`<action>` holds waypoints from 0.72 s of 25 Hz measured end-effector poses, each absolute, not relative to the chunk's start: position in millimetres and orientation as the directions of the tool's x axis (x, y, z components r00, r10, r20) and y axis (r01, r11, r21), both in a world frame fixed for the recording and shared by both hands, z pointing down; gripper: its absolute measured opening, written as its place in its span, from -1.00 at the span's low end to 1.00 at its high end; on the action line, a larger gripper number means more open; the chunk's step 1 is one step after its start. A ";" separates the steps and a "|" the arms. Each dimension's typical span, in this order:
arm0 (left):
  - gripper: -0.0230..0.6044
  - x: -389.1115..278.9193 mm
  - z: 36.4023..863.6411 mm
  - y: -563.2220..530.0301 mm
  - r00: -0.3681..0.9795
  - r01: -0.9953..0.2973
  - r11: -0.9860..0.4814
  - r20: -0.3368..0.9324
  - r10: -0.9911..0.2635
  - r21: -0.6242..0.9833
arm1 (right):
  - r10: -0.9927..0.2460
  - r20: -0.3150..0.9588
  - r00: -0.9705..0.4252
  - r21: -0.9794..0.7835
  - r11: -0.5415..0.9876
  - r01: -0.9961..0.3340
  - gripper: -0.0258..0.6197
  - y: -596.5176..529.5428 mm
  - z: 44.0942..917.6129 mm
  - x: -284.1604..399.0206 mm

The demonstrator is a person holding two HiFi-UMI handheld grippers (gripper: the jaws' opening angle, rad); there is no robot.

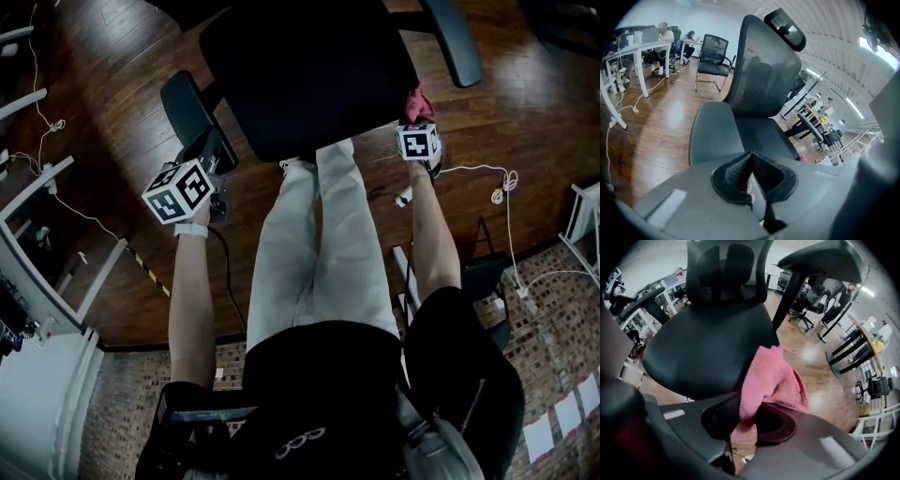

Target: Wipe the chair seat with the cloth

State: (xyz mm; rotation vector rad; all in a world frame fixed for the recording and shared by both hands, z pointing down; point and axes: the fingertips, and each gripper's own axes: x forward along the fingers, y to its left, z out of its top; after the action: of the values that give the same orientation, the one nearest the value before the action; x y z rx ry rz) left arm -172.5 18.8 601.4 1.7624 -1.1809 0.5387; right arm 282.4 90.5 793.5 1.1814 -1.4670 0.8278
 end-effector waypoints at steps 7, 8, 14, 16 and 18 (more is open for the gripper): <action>-0.95 -171.9 601.5 20.0 0.441 -0.889 -0.124 0.753 -0.488 0.440 | -0.247 0.965 -0.082 0.012 0.357 -0.934 -0.70 116.9 800.1 187.2; -0.95 -172.6 601.8 19.6 0.441 -0.889 -0.125 0.753 -0.489 0.440 | -0.240 0.965 -0.106 -0.009 0.374 -0.927 -0.70 121.7 801.5 169.3; -0.95 -174.8 607.1 19.4 0.437 -0.892 -0.126 0.756 -0.488 0.434 | -0.173 0.949 -0.263 -0.141 0.513 -0.846 -0.70 150.4 805.6 54.8; -0.95 -173.6 606.9 19.1 0.438 -0.891 -0.127 0.755 -0.487 0.435 | -0.154 0.931 -0.330 -0.196 0.552 -0.811 -0.70 157.2 800.9 19.4; -0.95 -173.4 606.9 19.0 0.439 -0.891 -0.127 0.755 -0.487 0.436 | -0.138 0.913 -0.385 -0.240 0.581 -0.777 -0.70 161.9 796.2 -12.2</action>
State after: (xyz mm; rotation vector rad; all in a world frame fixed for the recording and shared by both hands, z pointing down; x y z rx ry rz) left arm -173.4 19.0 606.9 1.7701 -1.1865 0.5500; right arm -12.2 161.9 796.2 0.7415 -1.8610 0.8439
